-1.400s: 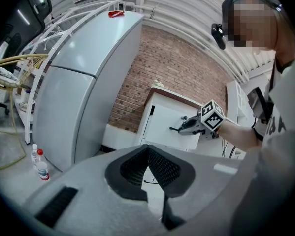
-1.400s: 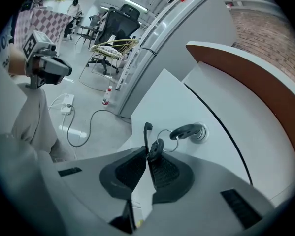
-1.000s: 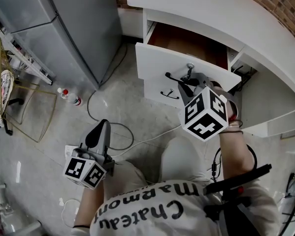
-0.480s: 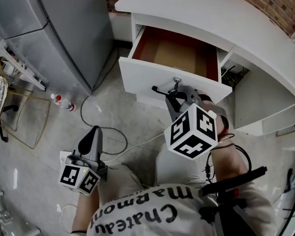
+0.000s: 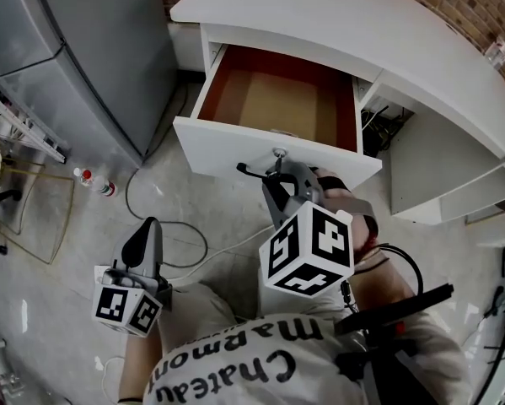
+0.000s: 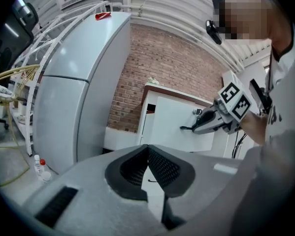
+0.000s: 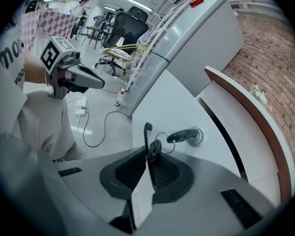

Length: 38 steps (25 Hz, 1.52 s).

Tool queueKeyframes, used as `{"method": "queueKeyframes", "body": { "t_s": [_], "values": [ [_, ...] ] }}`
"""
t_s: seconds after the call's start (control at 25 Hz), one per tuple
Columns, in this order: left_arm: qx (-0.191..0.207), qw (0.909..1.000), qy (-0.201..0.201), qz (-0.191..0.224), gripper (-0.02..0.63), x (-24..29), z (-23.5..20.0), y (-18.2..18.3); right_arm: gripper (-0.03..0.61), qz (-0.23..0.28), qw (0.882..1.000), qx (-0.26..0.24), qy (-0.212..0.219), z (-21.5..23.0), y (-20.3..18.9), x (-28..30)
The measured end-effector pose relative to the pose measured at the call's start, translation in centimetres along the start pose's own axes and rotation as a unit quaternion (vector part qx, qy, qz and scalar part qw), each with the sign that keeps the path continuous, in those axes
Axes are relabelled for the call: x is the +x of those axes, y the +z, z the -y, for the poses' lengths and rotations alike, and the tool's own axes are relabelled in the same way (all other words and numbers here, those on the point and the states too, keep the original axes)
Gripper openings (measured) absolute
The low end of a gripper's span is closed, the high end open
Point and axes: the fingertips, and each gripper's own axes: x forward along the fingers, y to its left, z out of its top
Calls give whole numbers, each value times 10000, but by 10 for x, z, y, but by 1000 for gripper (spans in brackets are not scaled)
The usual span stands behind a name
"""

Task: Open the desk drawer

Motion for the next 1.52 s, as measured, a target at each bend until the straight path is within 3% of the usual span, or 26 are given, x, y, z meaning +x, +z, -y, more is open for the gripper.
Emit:
{"method": "queueKeyframes", "body": {
  "t_s": [0.2,1.08,1.52],
  "values": [
    [208,9998,-4,-63,15,6,6,1,35,16,10000,24,63,-3,1,-3],
    [-1,9999,136,-96,15,17,8,-2,35,132,9989,-134,-426,-29,-10,12],
    [78,9998,184,-83,15,16,10,-2,35,363,9965,13,-754,-42,-18,21]
  ]
}}
